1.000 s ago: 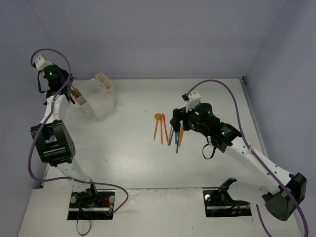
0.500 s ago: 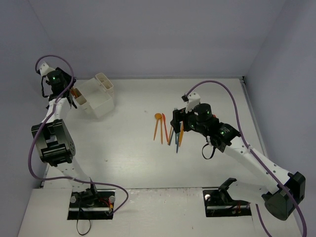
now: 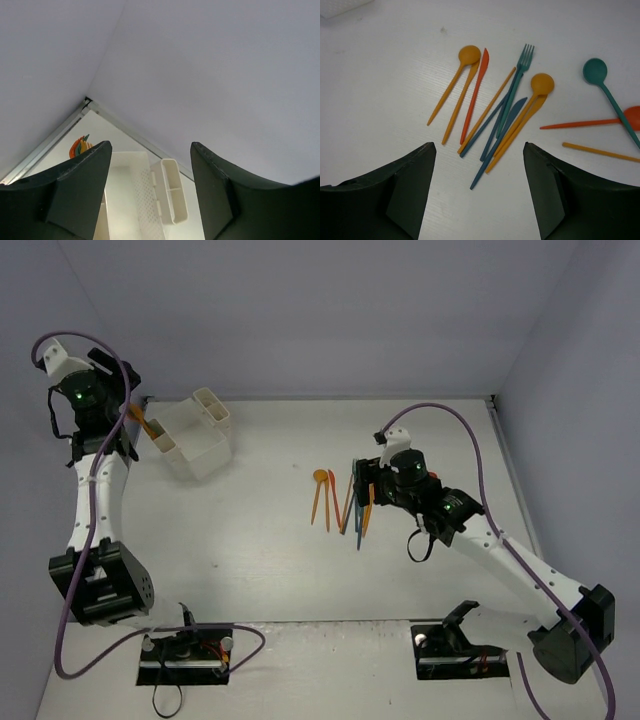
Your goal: Sort the eating utensils into containers
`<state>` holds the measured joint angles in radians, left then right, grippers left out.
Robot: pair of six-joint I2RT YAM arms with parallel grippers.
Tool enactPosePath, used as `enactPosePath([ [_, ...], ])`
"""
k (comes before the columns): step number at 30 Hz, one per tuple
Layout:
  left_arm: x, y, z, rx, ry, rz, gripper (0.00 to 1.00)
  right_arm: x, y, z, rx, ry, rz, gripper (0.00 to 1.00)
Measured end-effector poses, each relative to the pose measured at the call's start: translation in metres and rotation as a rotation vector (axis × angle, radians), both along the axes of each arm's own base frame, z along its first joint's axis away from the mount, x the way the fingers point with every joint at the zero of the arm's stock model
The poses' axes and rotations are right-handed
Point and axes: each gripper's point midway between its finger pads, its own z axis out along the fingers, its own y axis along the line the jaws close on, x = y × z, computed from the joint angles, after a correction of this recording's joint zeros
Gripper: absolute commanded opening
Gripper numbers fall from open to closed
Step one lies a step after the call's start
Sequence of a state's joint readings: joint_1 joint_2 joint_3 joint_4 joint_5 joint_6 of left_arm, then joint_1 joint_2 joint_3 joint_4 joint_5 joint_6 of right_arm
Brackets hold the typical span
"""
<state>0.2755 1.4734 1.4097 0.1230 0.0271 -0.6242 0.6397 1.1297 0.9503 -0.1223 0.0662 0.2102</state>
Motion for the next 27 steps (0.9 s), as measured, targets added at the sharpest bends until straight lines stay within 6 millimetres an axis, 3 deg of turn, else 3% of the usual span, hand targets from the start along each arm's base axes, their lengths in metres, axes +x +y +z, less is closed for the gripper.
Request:
enactPosePath([
  [3, -0.029, -0.023, 0.026, 0.051, -0.003, -0.045, 0.66, 0.008, -0.003, -0.021, -0.025, 0.075, -0.057, 0.63],
  [7, -0.061, -0.077, 0.029, 0.116, 0.063, -0.173, 0.67, 0.013, -0.002, -0.059, -0.058, 0.195, -0.107, 0.55],
  [10, -0.084, -0.123, 0.004, 0.135, 0.142, -0.311, 0.67, 0.017, 0.002, -0.082, -0.075, 0.27, -0.134, 0.45],
  [15, -0.138, -0.189, -0.074, 0.125, 0.354, -0.547, 0.67, 0.034, 0.01, -0.107, -0.085, 0.348, -0.178, 0.29],
  [18, -0.171, -0.208, -0.107, 0.111, 0.448, -0.639, 0.67, 0.046, 0.01, -0.119, -0.095, 0.374, -0.208, 0.23],
  [21, -0.2, -0.214, -0.124, 0.094, 0.488, -0.68, 0.67, 0.059, 0.008, -0.132, -0.115, 0.39, -0.238, 0.2],
  [27, -0.236, -0.216, -0.116, 0.088, 0.451, -0.717, 0.67, 0.072, 0.002, -0.164, -0.179, 0.435, -0.269, 0.14],
])
